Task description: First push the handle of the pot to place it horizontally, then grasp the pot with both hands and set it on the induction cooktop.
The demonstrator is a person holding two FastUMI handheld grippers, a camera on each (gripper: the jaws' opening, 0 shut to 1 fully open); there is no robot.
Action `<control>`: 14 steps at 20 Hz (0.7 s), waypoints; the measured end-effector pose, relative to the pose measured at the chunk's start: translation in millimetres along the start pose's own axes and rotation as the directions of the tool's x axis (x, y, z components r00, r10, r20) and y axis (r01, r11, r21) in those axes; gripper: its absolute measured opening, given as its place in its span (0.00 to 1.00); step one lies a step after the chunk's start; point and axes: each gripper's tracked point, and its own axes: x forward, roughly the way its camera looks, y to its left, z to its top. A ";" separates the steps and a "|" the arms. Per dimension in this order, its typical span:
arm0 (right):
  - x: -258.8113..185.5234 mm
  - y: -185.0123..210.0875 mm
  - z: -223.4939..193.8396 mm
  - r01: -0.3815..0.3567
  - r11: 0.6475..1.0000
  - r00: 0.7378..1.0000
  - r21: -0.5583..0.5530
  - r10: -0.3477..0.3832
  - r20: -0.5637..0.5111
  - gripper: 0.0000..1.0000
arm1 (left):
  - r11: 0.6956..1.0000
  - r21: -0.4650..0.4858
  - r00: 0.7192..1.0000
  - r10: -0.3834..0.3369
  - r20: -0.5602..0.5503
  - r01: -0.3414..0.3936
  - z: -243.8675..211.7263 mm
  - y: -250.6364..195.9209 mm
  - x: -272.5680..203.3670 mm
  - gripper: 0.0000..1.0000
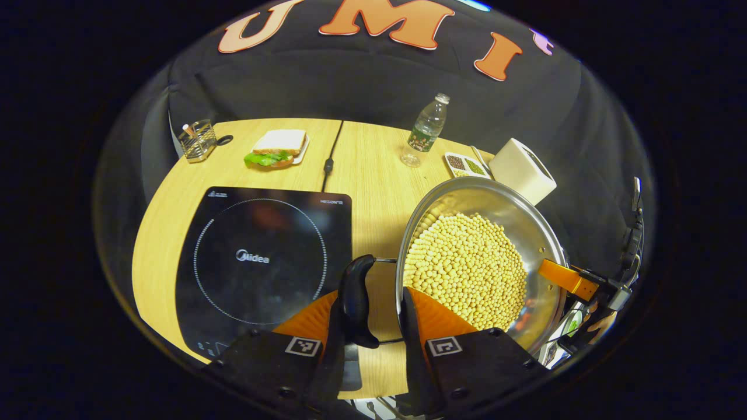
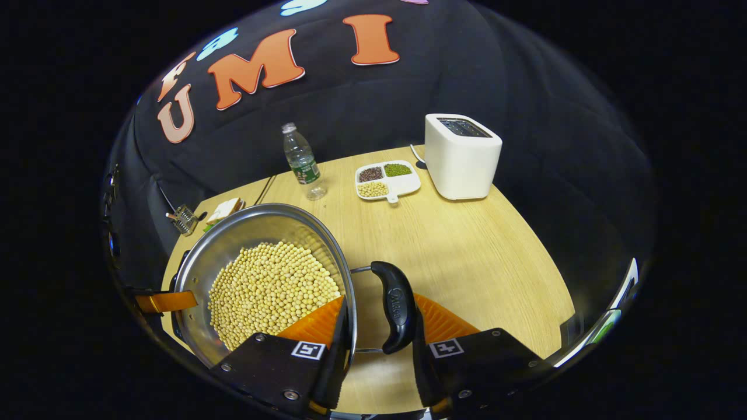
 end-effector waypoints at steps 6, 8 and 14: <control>-21.3 77.2 -0.5 -0.069 0.998 0.998 0.006 0.069 0.006 0.51 | 0.999 -0.026 0.999 0.040 0.020 -0.040 11.3 66.1 -50.4 0.53; -24.6 106.0 -3.6 -0.095 0.995 0.995 0.006 0.095 0.000 0.51 | 0.997 -0.040 0.998 0.061 0.020 -0.060 13.4 92.9 -66.5 0.52; -12.4 193.4 -19.7 -0.157 0.987 0.987 0.012 0.158 -0.043 0.50 | 0.990 -0.069 0.992 0.123 0.004 -0.122 26.7 174.6 -87.0 0.52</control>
